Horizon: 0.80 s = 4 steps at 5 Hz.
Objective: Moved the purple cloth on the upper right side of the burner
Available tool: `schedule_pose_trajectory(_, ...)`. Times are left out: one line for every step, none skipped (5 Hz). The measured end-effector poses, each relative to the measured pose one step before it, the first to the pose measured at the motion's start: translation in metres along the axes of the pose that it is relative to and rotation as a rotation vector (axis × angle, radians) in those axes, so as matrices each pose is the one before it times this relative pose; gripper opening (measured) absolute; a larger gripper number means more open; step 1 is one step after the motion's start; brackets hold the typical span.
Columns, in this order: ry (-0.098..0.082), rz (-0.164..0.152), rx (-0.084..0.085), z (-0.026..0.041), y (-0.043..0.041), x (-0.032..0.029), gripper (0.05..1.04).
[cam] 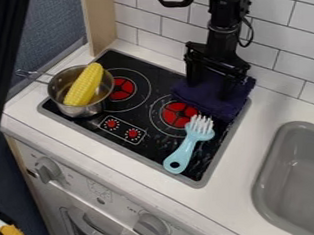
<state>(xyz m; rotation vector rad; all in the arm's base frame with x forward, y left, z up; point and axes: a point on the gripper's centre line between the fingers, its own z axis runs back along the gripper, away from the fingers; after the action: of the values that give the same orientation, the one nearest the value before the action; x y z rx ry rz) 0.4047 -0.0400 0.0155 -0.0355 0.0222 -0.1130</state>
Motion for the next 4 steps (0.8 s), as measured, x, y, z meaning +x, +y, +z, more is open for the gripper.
schedule_pose_trajectory(0.0033, 0.0301, 0.0015, -0.00044, -0.00228, -0.00063, 1.000)
schedule_pose_trajectory(0.0124, 0.0152, 0.0170, 0.00164, -0.00116, -0.00122, 1.000)
schedule_pose_trajectory(0.0093, -0.0172, -0.0043, 0.00655, -0.00086, 0.00053, 1.000)
schedule_pose_trajectory(-0.0687, -0.0404, 0.0127, 0.03865, -0.00649, 0.00371, 1.000)
